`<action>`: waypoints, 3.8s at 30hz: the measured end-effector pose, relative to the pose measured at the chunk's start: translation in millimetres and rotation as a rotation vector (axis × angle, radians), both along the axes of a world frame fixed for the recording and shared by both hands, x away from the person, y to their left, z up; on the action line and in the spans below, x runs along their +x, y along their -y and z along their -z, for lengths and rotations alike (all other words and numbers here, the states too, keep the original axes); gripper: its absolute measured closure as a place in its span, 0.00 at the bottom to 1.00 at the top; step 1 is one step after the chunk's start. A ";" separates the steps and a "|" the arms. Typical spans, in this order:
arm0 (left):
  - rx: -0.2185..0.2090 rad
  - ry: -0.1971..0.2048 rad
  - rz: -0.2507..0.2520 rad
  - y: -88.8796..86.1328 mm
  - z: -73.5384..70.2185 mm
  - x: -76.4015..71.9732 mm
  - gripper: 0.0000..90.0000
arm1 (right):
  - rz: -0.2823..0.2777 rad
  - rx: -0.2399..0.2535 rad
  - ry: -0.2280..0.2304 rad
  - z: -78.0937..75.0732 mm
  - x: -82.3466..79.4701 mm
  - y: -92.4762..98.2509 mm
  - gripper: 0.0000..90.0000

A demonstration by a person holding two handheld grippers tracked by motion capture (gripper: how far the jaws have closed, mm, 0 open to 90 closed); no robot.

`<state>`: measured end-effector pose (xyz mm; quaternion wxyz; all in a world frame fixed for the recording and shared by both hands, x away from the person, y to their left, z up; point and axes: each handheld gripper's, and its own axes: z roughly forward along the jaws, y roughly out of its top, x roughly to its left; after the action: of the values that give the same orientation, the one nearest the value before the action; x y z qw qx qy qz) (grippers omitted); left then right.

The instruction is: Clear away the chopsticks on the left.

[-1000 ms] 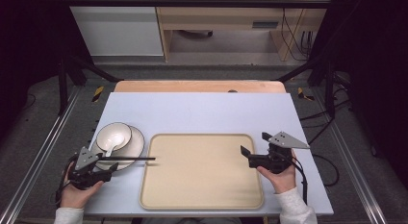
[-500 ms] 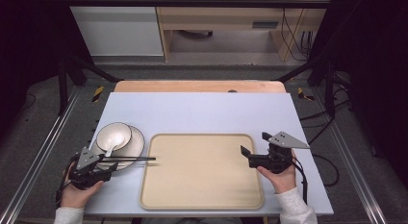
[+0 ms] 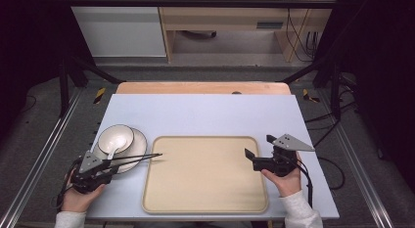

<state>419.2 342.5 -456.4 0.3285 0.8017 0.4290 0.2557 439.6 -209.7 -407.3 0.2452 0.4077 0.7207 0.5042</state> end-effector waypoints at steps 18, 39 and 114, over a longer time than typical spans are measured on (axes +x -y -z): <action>0.010 -0.033 0.016 6.8 -2.8 -2.0 0.88 | 0.001 -0.001 -0.004 0.2 0.4 0.6 0.07; -0.012 -0.078 0.018 19.5 -2.9 10.9 0.83 | -0.002 0.002 -0.004 -0.9 0.0 -0.5 0.07; -0.369 0.104 -0.296 123.8 -13.3 -50.5 0.95 | 0.007 0.021 0.006 -5.2 -2.0 1.8 0.06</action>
<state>368.7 218.7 -443.1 0.4502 0.6423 0.5635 0.2594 437.7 -211.4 -402.0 0.2449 0.4114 0.7133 0.5119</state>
